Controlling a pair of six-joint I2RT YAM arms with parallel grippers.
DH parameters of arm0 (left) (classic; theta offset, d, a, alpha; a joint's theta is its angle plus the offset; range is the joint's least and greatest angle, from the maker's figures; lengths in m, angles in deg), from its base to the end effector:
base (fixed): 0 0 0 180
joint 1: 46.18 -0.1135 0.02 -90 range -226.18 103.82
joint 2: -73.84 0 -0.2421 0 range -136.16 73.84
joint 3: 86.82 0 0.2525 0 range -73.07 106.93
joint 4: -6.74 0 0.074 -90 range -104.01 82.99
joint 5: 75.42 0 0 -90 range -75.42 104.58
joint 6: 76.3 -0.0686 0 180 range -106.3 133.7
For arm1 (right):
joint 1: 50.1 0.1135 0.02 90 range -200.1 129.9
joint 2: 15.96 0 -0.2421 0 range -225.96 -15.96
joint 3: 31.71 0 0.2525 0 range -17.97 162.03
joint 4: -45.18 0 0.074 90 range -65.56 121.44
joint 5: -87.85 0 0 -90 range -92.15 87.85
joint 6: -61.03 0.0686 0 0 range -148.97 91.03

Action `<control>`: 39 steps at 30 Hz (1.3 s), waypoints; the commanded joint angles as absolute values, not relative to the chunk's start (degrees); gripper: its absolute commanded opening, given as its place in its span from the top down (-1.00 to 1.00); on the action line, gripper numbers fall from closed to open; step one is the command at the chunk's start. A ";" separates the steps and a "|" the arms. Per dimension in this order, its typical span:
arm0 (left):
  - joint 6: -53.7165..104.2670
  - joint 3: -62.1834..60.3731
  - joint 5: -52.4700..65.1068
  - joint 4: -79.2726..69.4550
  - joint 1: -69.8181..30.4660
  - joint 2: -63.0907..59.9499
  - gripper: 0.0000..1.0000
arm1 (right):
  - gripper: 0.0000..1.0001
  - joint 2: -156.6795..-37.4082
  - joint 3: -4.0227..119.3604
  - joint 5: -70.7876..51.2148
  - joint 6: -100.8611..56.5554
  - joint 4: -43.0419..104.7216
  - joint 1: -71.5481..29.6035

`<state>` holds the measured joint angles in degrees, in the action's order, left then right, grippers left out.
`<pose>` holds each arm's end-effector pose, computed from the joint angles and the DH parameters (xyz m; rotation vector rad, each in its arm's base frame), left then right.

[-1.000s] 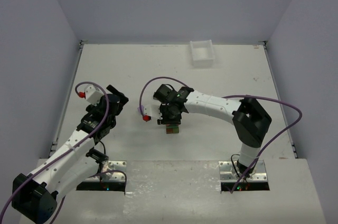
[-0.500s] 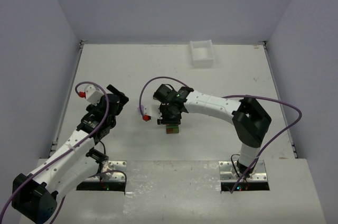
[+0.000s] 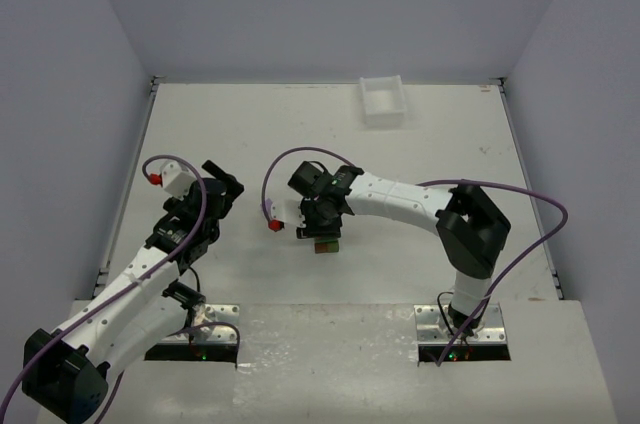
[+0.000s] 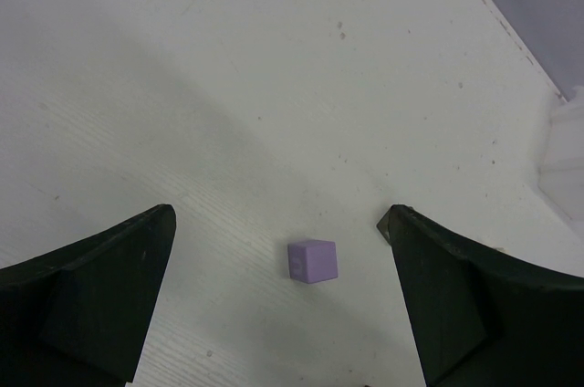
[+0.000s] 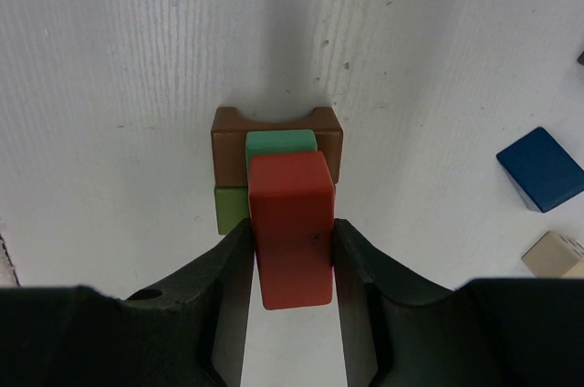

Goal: Build the wood block tower

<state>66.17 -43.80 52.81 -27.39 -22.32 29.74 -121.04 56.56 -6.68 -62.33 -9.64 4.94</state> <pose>0.2029 -0.0433 0.2035 -0.8465 1.8585 -0.0960 0.2073 0.3060 0.1391 -1.9895 2.0198 0.1963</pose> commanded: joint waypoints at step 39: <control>64.85 -44.51 51.23 -24.24 -23.06 30.33 -1.00 | -0.02 -121.55 60.52 -6.25 -60.14 -10.64 6.06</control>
